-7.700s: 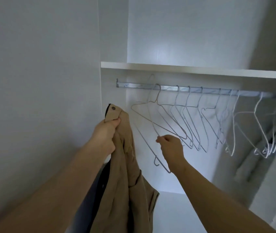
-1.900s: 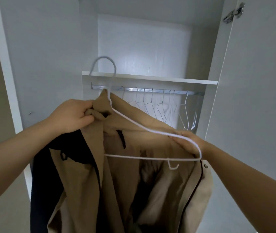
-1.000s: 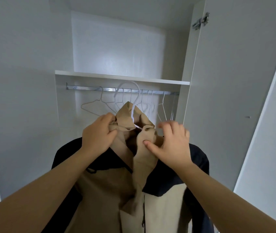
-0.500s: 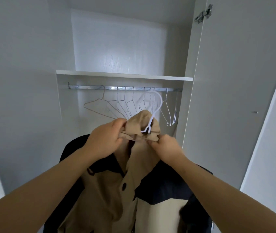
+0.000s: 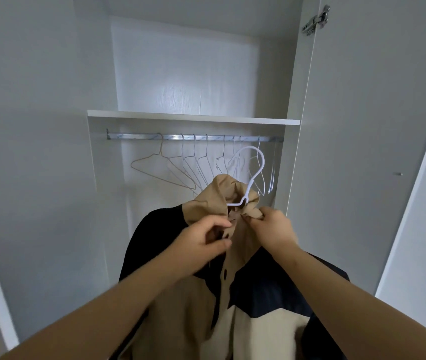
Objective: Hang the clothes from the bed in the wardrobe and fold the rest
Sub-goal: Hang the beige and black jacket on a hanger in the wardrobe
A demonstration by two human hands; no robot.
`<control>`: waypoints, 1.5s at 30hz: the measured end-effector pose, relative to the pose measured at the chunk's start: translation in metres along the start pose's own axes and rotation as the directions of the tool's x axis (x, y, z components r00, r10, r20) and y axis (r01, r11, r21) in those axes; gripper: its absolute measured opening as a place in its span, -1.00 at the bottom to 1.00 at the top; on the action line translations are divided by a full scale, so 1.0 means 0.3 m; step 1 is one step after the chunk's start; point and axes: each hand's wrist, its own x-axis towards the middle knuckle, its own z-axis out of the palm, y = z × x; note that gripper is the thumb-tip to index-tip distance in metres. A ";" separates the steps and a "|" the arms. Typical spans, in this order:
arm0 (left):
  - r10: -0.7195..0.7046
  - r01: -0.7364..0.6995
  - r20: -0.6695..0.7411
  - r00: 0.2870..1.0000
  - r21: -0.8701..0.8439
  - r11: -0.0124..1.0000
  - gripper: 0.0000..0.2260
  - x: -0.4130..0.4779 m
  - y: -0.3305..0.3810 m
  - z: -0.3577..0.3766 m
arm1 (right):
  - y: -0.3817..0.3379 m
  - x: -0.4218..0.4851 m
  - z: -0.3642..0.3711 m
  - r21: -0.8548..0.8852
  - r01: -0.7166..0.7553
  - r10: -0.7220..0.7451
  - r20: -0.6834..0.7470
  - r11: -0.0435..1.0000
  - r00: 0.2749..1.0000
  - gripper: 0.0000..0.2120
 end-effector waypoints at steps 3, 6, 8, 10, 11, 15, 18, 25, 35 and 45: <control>0.088 -0.107 -0.258 0.962 -0.060 0.992 -0.80 0.027 -0.023 -0.110 | 0.033 0.005 -0.032 0.051 0.017 -0.016 -0.020 0.999 1.000 -0.71; 0.326 -0.103 -0.265 0.907 0.612 0.784 -0.81 0.095 -0.063 -0.195 | 0.043 0.006 -0.039 0.097 0.044 -0.042 -0.027 0.994 0.999 -0.69; 0.154 -0.035 -0.087 0.984 0.758 0.651 -0.78 0.135 -0.089 -0.197 | 0.042 0.004 -0.040 0.138 0.064 -0.061 -0.029 0.988 0.998 -0.67; 0.081 -0.012 -0.050 0.995 0.779 0.627 -0.78 0.151 -0.097 -0.168 | 0.038 0.002 -0.040 0.122 0.086 -0.082 -0.033 0.989 0.996 -0.67; 0.129 -0.031 -0.063 0.990 0.785 0.619 -0.79 0.159 -0.098 -0.151 | 0.033 0.000 -0.038 0.094 0.100 -0.098 -0.029 0.991 0.995 -0.69; 0.338 -0.136 -0.101 0.936 0.781 0.610 -0.77 0.177 -0.069 -0.081 | -0.008 0.007 -0.027 -0.003 0.176 -0.176 -0.009 0.984 0.984 -0.82; 0.358 -0.120 -0.166 0.919 0.748 0.653 -0.75 0.187 -0.050 -0.081 | -0.020 0.033 -0.070 -0.068 0.246 -0.245 0.023 0.967 0.969 -0.76; 0.331 0.018 -0.355 0.874 0.705 0.709 -0.81 0.195 -0.080 -0.191 | 0.095 0.053 -0.164 -0.349 0.263 -0.224 0.149 0.900 0.963 -0.59; 0.080 0.106 -0.366 0.927 0.460 0.882 -0.84 0.217 -0.117 -0.166 | 0.041 0.060 -0.147 -0.063 0.263 -0.217 0.401 0.963 0.890 -0.65; -0.218 0.358 -0.387 0.896 0.340 0.870 -0.79 0.202 -0.237 -0.177 | 0.083 0.068 0.001 0.101 0.062 -0.099 0.418 0.993 0.903 -0.89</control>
